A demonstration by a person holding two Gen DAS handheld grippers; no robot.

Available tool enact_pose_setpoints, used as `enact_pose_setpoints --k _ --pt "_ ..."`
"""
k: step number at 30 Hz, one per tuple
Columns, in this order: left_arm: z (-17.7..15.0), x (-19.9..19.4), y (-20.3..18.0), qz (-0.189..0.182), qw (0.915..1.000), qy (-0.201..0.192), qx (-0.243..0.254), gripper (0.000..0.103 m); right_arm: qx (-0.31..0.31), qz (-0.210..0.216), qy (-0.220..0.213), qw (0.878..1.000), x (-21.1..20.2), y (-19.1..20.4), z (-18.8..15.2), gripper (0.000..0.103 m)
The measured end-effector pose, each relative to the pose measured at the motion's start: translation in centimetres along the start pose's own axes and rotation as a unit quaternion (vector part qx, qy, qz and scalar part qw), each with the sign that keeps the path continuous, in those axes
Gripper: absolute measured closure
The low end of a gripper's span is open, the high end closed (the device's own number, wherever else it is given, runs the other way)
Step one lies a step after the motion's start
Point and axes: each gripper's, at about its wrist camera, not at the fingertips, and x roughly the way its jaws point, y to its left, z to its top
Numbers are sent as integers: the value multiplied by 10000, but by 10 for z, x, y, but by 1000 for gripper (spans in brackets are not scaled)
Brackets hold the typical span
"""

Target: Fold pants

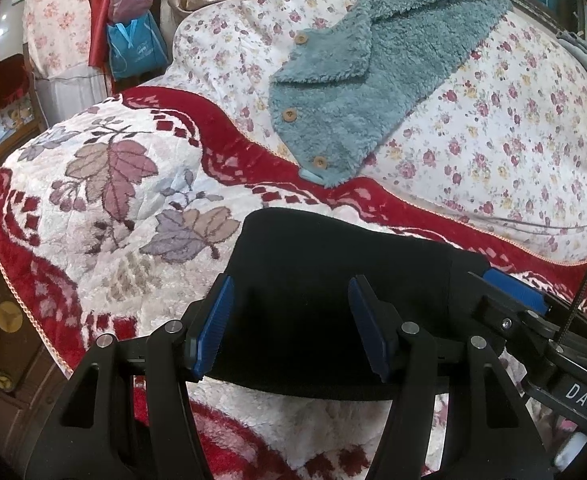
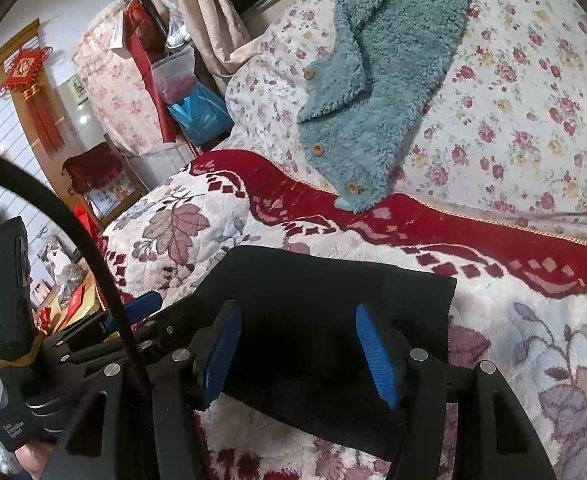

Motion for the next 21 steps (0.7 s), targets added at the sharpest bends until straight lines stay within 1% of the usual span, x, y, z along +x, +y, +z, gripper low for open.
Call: enact_pose_setpoints --k 14,21 --pt "-1 5 0 36 10000 15 -9 43 41 22 45 10000 5 -2 -1 45" --pt "-5 0 -2 118 9998 -156 76 43 81 53 113 9999 10 -2 -5 45"
